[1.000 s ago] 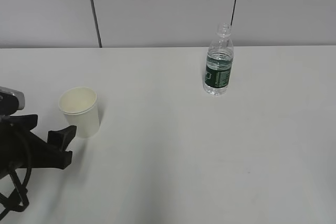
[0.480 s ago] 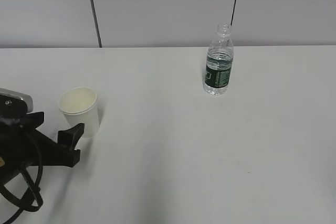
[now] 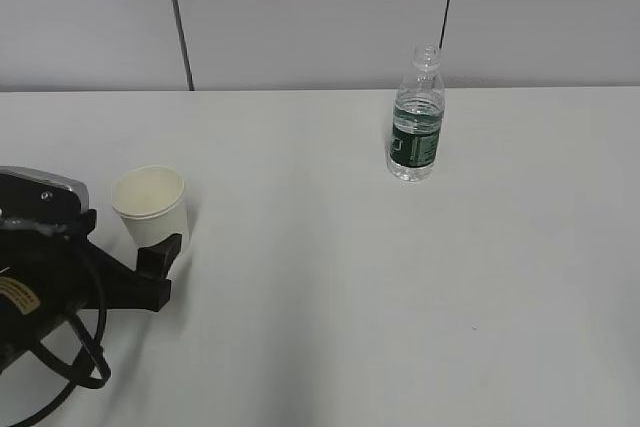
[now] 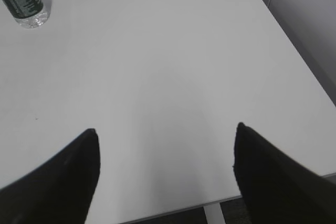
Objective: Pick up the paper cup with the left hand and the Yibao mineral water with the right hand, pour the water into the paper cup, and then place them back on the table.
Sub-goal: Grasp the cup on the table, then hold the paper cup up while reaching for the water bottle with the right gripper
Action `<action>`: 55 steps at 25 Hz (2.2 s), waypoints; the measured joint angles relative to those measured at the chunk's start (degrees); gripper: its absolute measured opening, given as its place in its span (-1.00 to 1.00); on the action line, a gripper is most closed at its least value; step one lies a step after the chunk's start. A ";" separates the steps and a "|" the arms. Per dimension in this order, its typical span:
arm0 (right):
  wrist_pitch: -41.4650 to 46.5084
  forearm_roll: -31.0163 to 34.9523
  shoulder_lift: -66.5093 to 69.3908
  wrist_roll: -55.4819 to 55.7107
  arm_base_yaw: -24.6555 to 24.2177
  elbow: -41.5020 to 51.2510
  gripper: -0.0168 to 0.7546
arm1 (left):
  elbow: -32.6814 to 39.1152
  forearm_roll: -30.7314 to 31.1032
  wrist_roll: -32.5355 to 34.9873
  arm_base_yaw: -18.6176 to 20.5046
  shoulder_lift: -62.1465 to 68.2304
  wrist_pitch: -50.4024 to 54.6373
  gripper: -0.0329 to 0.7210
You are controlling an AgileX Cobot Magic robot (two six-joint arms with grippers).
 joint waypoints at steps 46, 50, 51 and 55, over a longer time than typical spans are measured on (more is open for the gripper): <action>0.00 0.00 0.00 0.00 0.00 0.00 0.56 | -12.05 -6.52 -1.07 0.00 12.95 -2.35 0.29; 0.00 0.00 0.00 0.00 0.00 0.00 0.56 | -12.05 -6.35 -1.07 0.00 12.95 -2.35 0.25; 0.00 0.00 0.00 0.00 0.00 0.00 0.56 | -12.05 -6.12 -1.07 0.00 12.95 -2.35 0.25; 0.00 0.00 0.00 0.00 0.00 0.00 0.56 | -12.05 -2.54 -1.09 0.00 12.03 -2.16 0.24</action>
